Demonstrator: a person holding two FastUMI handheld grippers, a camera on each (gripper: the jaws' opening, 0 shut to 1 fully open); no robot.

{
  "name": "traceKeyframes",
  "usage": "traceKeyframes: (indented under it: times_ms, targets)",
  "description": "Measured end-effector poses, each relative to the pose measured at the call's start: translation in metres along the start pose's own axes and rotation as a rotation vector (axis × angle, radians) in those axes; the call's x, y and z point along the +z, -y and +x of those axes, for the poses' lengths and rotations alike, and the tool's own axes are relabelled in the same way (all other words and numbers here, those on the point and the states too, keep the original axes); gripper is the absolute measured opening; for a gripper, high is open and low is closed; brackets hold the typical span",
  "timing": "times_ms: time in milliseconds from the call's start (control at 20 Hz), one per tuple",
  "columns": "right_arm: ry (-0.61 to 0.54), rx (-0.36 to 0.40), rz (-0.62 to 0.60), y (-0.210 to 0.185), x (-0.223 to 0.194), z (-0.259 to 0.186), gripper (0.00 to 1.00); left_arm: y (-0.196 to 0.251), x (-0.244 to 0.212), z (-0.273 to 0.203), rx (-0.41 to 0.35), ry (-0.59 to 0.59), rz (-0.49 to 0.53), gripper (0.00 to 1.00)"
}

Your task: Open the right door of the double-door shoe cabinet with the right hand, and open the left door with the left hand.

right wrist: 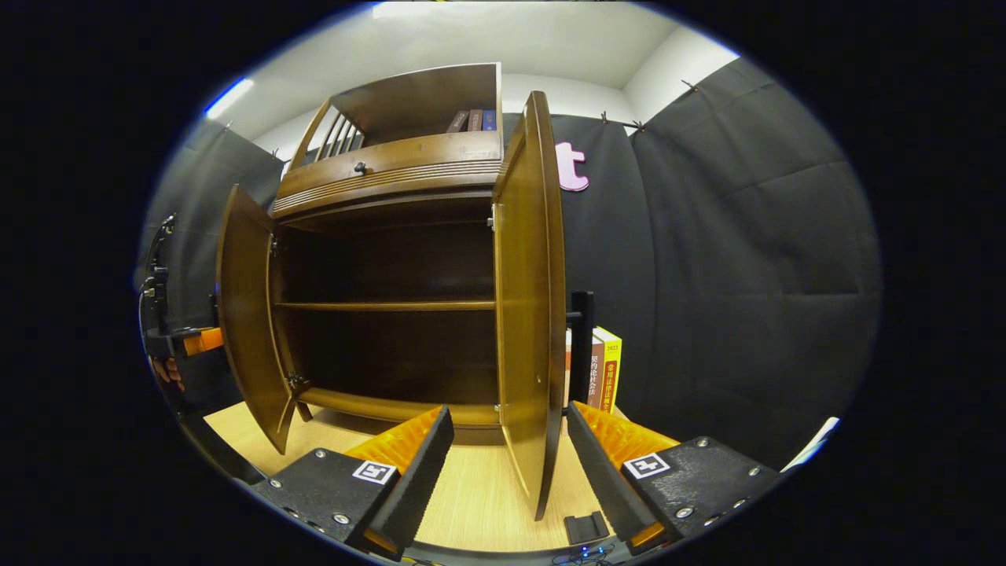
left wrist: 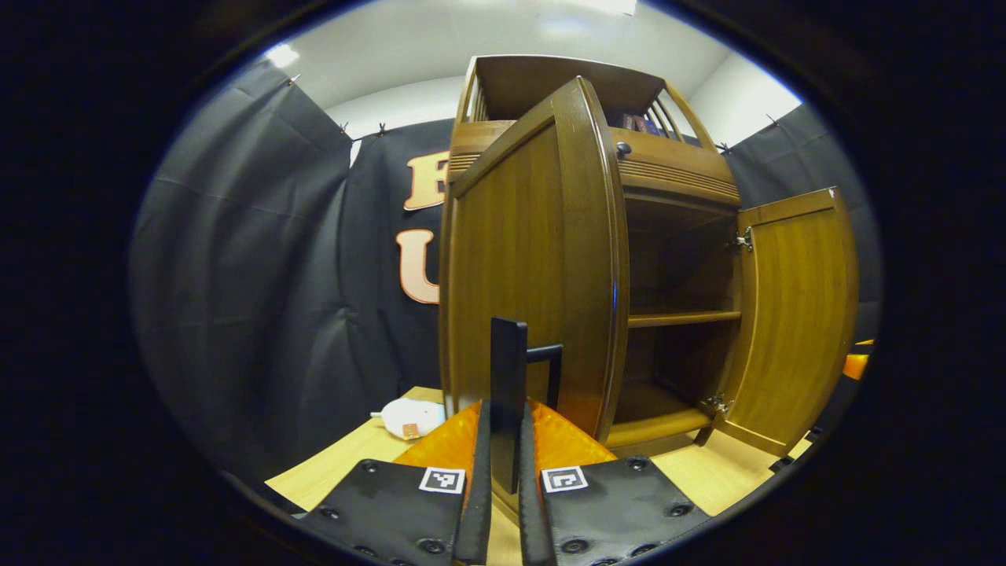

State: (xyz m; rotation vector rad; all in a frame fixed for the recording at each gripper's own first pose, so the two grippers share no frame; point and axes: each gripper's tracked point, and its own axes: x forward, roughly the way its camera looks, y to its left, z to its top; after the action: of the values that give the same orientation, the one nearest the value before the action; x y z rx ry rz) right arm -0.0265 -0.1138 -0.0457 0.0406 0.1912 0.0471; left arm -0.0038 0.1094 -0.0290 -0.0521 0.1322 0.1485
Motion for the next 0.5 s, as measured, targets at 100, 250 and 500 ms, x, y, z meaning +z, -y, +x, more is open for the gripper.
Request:
traceKeyframes:
  times_ms: [100, 250, 500]
  targets:
    - [-0.005, 0.001, -0.008, -0.005, -0.003, 0.002, 0.89, -0.021, 0.0, -0.006, 0.026, 0.001, 0.002, 0.18]
    - [-0.01, 0.0, -0.006, -0.012, -0.004, 0.003, 0.9, -0.048, 0.0, -0.01, 0.049, -0.002, 0.001, 0.16]
    - [0.003, -0.022, 0.012, -0.02, 0.0, 0.004, 0.9, -0.078, 0.001, -0.013, 0.023, 0.014, 0.01, 0.07]
